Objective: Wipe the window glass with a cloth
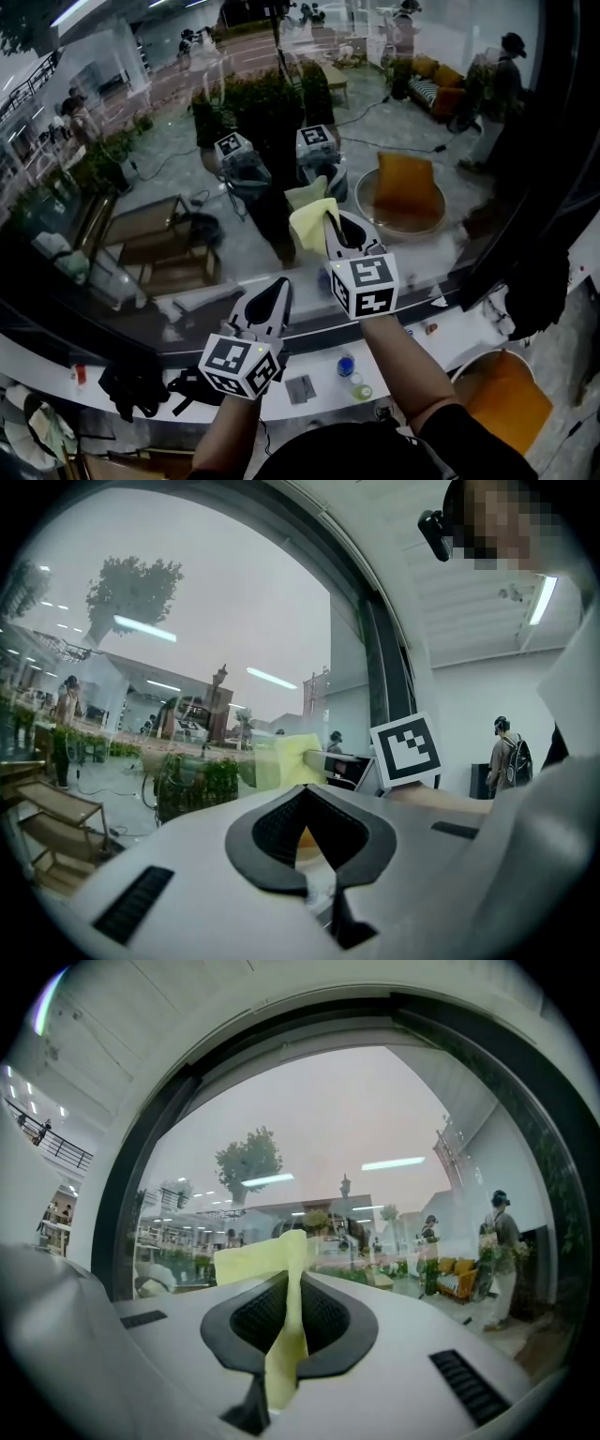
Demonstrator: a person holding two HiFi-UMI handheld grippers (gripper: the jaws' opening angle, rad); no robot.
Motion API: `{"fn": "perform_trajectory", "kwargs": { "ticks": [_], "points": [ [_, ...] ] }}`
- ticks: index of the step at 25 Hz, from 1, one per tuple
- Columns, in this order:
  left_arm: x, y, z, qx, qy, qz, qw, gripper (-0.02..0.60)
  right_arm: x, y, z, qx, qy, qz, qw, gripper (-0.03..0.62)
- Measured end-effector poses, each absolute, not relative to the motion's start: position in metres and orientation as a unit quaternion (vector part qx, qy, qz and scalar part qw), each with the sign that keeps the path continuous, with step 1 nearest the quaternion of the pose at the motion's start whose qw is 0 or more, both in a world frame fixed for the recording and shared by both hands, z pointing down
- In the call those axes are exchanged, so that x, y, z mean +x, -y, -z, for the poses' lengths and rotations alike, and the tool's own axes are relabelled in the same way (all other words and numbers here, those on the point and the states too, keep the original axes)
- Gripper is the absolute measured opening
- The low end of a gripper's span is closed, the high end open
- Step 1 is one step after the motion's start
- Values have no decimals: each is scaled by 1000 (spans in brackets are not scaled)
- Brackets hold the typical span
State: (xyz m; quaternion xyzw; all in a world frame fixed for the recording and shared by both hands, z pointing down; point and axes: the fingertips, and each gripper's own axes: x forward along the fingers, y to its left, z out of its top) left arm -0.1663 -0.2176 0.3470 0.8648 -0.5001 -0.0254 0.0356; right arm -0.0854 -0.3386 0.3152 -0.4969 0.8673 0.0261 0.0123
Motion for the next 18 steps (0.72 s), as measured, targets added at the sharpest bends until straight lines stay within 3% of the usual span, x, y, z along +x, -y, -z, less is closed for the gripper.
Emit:
{"fn": "perform_trajectory", "kwargs": {
  "ticks": [18],
  "points": [
    [-59,248,-349,886,461,0,41,5,54,365,-316,-545,-838,-19,25,40]
  ]
}}
